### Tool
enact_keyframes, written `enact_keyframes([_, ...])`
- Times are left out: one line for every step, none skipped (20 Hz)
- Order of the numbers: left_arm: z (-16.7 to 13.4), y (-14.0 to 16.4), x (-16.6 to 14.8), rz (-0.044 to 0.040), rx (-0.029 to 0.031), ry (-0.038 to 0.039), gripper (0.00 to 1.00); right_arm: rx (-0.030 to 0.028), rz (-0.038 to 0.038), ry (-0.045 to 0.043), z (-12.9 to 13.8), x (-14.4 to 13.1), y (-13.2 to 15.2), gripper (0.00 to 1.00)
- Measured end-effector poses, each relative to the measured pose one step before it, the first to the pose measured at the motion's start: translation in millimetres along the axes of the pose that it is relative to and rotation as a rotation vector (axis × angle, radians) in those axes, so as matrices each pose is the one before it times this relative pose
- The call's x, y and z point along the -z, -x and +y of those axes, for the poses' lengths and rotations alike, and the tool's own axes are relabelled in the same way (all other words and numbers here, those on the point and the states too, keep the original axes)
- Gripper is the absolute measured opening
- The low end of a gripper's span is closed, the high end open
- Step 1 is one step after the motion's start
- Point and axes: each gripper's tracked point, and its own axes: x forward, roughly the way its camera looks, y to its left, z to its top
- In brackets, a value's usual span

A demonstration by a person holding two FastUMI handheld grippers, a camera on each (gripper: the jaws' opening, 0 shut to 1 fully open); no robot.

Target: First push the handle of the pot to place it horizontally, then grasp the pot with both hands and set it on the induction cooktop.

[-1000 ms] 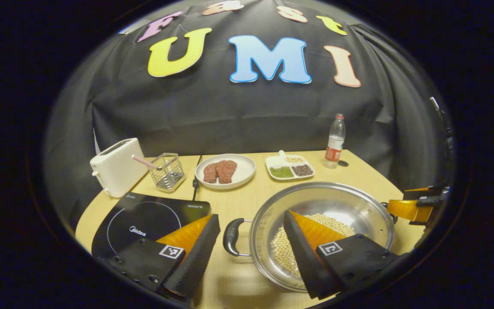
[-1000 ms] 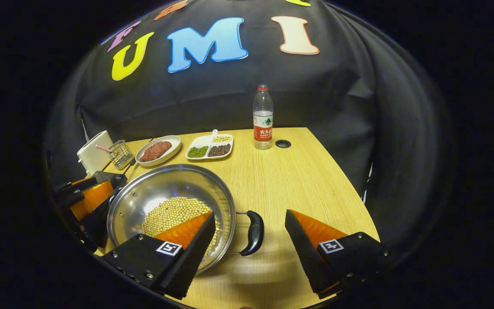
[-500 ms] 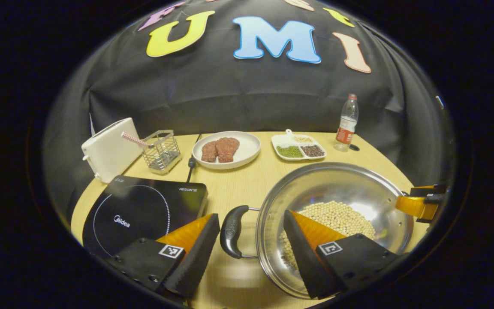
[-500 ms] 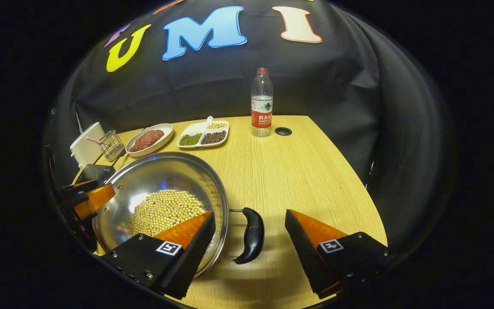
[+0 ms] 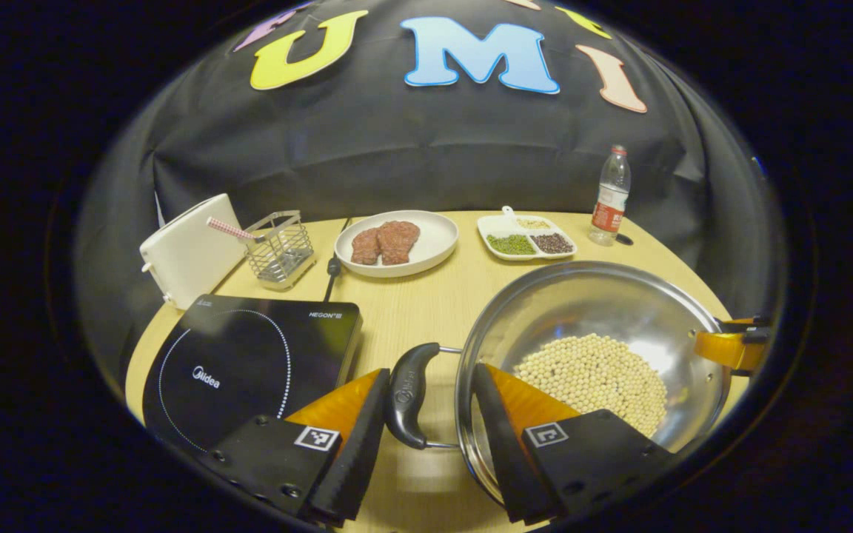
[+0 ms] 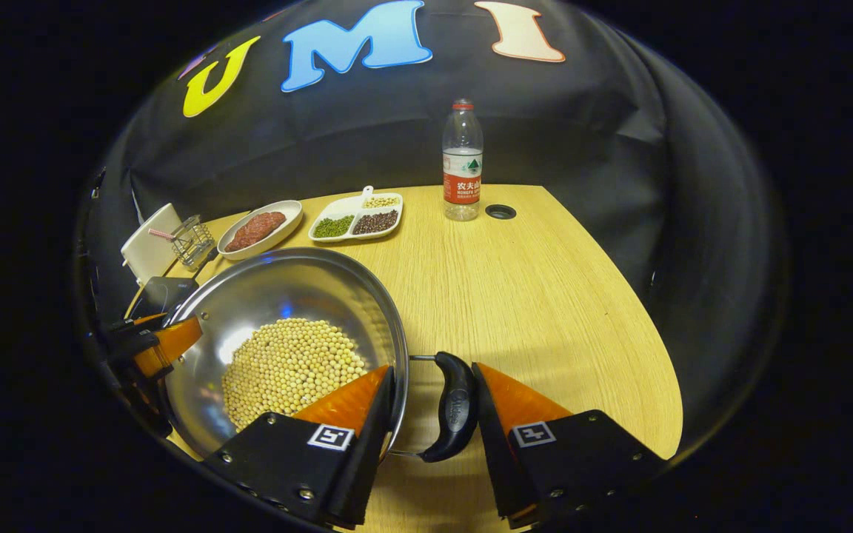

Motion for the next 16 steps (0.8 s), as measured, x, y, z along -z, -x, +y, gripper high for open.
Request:
enact_keyframes([0.47, -2.57, -3.09, -0.00343, -0.00068, -0.01093, 0.76, -0.00092, 0.00109, -0.01231, 0.18, -0.76, -0.65, 0.63])
enact_keyframes([-0.31, 1.82, 1.37, 0.00200, 0.00165, -0.00783, 0.74, 0.00177, 0.00174, -0.00797, 0.57, -0.04, 1.92, 0.53])
enact_keyframes([-0.07, -0.72, -1.10, -0.00231, 0.00129, -0.00903, 0.70, 0.00515, 0.00529, 0.00667, 0.62, 1.15, -1.98, 0.59])
enact_keyframes([0.03, 0.28, 0.00, 0.00068, 0.00030, -0.00430, 0.68, 0.00381, -0.00557, 0.00867, -0.06, -1.13, 0.57, 0.54])
enact_keyframes([-0.52, -1.16, -1.97, -0.00369, -0.00081, -0.00351, 0.71, 0.00306, 0.00368, 0.00704, 0.46, 0.82, 0.68, 0.54])
enact_keyframes([-0.12, -0.08, 0.19, -0.00193, -0.00234, 0.00044, 0.69, 0.00271, -0.00280, 0.00234, -0.40, -0.76, 0.84, 0.54])
enact_keyframes([-0.68, 0.92, -1.28, -0.00400, -0.00203, 0.00086, 0.65, 0.00560, 0.00493, 0.00242, 0.31, 0.59, 0.65, 0.54])
enact_keyframes([-0.23, 0.26, -0.68, -0.00154, -0.00039, -0.00297, 0.69, 0.00632, 0.00665, 0.00735, -0.95, 1.68, 1.01, 0.54])
enact_keyframes([-0.76, 1.27, -0.46, 0.00012, 0.00151, -0.00440, 0.69, 0.00187, 0.00512, 0.00162, -0.87, 2.12, 2.19, 0.54])
enact_keyframes([-0.87, 4.08, -2.28, -0.00302, 0.00249, -0.00028, 0.69, 0.00140, -0.00238, -0.00201, -0.07, -0.42, 3.24, 0.54])
enact_keyframes([-0.05, 2.43, -0.94, -0.00498, 0.00182, 0.00024, 0.69, 0.00048, -0.00704, -0.00403, -0.50, -1.82, 3.61, 0.54])
enact_keyframes([0.02, 4.20, -1.19, -0.00435, -0.00081, -0.00113, 0.65, 0.00077, -0.00636, 0.00017, 0.29, -2.40, 3.95, 0.54])
enact_keyframes([0.37, 4.72, -2.26, -0.00573, -0.00202, -0.00270, 0.69, 0.00026, -0.00193, -0.00076, 0.35, 0.94, 4.38, 0.53])
enact_keyframes([1.32, 4.28, -1.02, -0.00078, -0.00024, -0.00084, 0.69, -0.00020, 0.00468, 0.00258, 0.94, 1.22, 5.28, 0.53])
enact_keyframes([1.68, 4.70, -0.63, -0.00307, -0.00011, 0.00299, 0.64, -0.00056, -0.00089, -0.00003, 2.06, -1.10, 4.27, 0.53])
enact_keyframes([2.32, 4.70, -0.52, -0.00227, 0.00010, 0.00513, 0.69, -0.00025, -0.00377, 0.00066, 1.96, -1.12, 4.72, 0.53])
